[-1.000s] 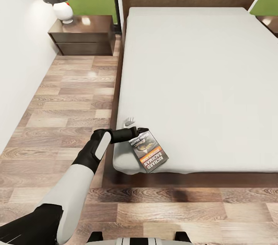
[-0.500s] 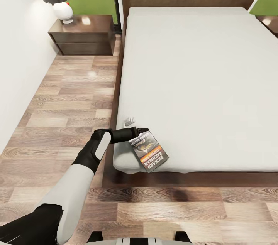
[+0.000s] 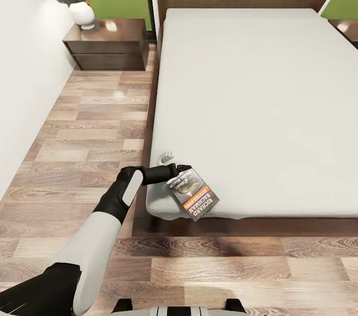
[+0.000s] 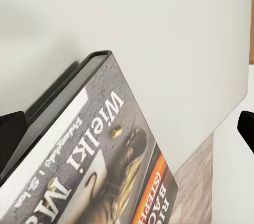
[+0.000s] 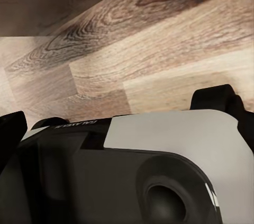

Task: In the bedroom, move the book from the bed onto either nightstand, and place the two sandals side by side next to the bed.

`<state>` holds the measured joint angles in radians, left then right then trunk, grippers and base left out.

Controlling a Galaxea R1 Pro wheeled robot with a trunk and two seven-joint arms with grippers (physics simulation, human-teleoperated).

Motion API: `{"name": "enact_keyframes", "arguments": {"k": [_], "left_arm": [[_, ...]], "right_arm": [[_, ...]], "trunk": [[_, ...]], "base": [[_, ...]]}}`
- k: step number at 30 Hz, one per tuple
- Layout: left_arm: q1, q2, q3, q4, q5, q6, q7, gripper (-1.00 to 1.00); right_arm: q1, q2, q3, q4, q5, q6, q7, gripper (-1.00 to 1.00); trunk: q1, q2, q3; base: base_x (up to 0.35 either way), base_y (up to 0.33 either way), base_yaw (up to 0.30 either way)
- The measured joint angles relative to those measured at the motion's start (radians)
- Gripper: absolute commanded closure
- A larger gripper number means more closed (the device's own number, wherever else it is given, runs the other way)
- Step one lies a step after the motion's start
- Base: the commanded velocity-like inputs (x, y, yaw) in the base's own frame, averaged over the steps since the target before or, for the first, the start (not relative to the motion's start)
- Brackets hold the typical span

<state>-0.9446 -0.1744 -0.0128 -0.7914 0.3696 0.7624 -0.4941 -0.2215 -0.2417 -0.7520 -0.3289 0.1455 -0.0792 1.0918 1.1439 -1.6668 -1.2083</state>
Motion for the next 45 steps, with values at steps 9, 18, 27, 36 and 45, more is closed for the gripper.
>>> {"name": "enact_keyframes", "arguments": {"k": [9,18,27,36,45], "left_arm": [[0.0,0.0,0.0,0.0,0.0,0.0,0.0,-1.0],[0.001,0.0,0.001,0.0,0.0,0.0,0.0,-1.0],[0.002,0.0,0.001,0.0,0.0,0.0,0.0,-1.0],[0.002,0.0,0.0,0.0,0.0,0.0,0.0,-1.0],[0.002,0.0,0.0,0.0,0.0,0.0,0.0,-1.0]], "right_arm": [[0.0,-0.001,0.0,-0.001,0.0,0.0,0.0,-1.0],[0.0,-0.001,0.0,0.0,0.0,0.0,0.0,-1.0],[0.0,0.0,0.0,-0.001,-0.001,0.0,0.0,-1.0],[0.0,-0.001,0.0,-0.001,0.0,0.0,0.0,-1.0],[0.0,-0.001,0.0,0.0,-0.001,0.0,0.0,-1.0]], "trunk": [[0.0,0.0,0.0],[0.0,0.0,0.0],[0.0,0.0,0.0],[0.0,0.0,0.0],[0.0,0.0,0.0]], "base": [[0.0,0.0,0.0],[-0.003,0.0,0.0],[-0.153,0.0,0.0],[-0.016,0.0,0.0],[0.0,0.0,0.0]]}}
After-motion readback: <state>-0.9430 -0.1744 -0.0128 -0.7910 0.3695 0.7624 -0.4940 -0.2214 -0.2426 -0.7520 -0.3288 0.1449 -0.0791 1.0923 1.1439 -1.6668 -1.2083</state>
